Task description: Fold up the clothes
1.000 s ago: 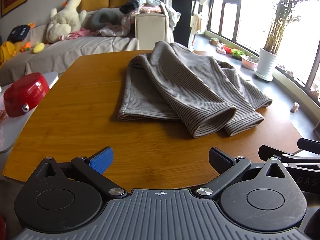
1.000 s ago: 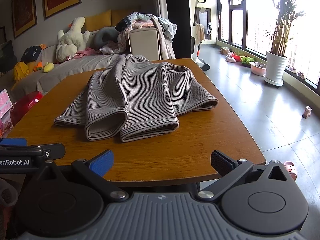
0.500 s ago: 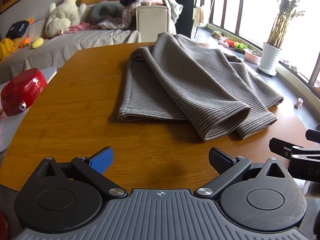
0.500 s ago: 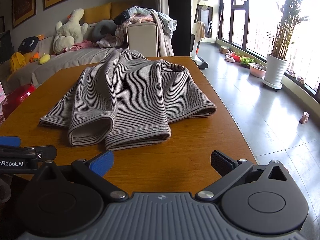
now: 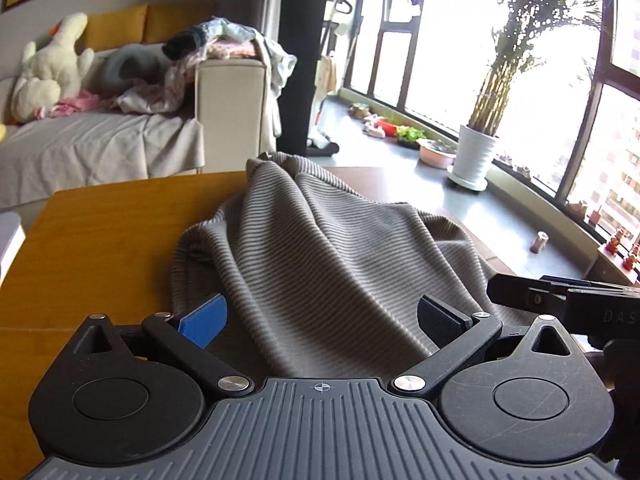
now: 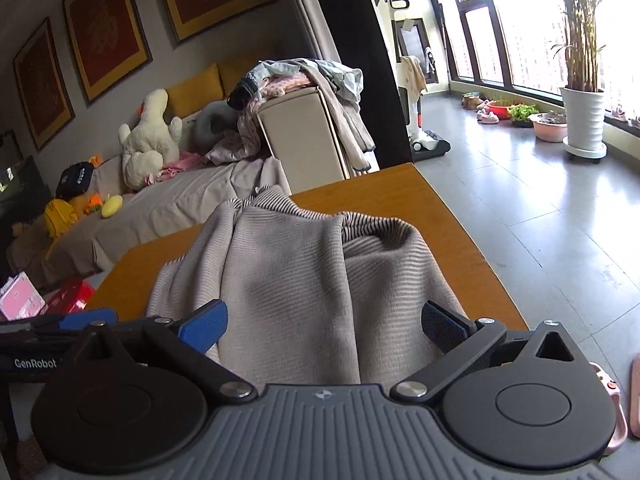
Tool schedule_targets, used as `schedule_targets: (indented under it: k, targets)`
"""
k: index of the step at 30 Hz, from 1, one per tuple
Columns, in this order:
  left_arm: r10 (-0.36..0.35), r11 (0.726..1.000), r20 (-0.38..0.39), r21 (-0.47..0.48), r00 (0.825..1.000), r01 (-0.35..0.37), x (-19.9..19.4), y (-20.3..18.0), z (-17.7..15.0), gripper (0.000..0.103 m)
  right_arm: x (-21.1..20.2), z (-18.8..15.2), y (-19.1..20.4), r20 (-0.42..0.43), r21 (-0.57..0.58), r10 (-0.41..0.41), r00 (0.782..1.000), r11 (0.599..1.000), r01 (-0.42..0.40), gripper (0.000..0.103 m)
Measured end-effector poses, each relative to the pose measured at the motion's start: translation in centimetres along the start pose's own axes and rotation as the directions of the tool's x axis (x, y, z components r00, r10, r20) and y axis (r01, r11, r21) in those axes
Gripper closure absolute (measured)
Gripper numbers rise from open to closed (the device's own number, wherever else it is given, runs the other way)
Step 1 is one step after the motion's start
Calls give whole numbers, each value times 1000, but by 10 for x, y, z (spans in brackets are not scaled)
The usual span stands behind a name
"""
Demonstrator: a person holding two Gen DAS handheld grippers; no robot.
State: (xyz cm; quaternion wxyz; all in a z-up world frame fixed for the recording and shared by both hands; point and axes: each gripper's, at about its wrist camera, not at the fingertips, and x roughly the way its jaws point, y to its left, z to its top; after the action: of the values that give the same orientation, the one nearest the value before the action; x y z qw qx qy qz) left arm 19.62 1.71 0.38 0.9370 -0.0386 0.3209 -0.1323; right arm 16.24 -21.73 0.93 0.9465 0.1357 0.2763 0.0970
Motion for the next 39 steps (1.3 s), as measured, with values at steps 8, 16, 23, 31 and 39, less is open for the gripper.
schedule_targets:
  k: [8,16,23,31,39]
  targets:
    - [-29,998,-46,-55,999,27,54,24,-6,0,83,9,-1,-100,-1,21,995,1000,-22,0]
    - [-46,997,-28,-58,999,44,39,24,-17,0,63,-6,0,-103,39,75,992,997,-71,0]
    - [-108,992,-64,-76,992,103,-36,21,-66,0,8,-42,19,-163,-21,184,969,982,-190,0]
    - [-279,940,-131,-238,951,243,-38,40,-55,4,1,-43,12,-173,43,251,952,968,-248,0]
    - [-126,922,99,-355,987,153,-53,117,2,83,-2,-46,12,-167,32,239,957,971,-237,0]
